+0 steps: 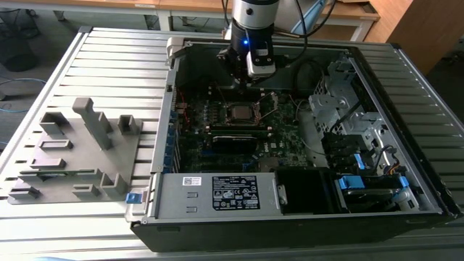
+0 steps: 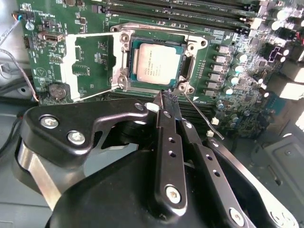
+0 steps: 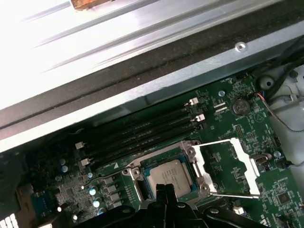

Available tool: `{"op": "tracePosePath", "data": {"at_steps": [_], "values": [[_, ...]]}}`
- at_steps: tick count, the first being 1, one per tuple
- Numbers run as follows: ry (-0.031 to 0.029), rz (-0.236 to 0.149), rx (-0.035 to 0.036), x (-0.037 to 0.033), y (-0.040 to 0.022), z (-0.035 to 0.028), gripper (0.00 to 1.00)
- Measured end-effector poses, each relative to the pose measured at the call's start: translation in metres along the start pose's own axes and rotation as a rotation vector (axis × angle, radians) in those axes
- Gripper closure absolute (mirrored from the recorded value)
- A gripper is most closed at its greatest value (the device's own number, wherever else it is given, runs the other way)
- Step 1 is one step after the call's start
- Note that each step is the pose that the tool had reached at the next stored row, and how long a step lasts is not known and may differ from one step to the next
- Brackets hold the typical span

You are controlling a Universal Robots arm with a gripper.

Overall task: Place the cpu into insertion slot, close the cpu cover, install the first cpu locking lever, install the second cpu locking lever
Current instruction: 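Close the cpu cover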

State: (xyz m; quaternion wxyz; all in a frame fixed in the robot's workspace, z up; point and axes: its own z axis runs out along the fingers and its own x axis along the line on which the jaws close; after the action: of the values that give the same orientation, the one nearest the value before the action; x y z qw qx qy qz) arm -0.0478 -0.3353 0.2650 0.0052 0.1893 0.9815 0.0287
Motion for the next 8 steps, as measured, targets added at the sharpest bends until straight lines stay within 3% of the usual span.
{"op": "tracePosePath", "data": {"at_steps": [8], "values": [[0.0068, -0.098, -0.0027, 0.0000, 0.0000, 0.0001, 0.89]]}}
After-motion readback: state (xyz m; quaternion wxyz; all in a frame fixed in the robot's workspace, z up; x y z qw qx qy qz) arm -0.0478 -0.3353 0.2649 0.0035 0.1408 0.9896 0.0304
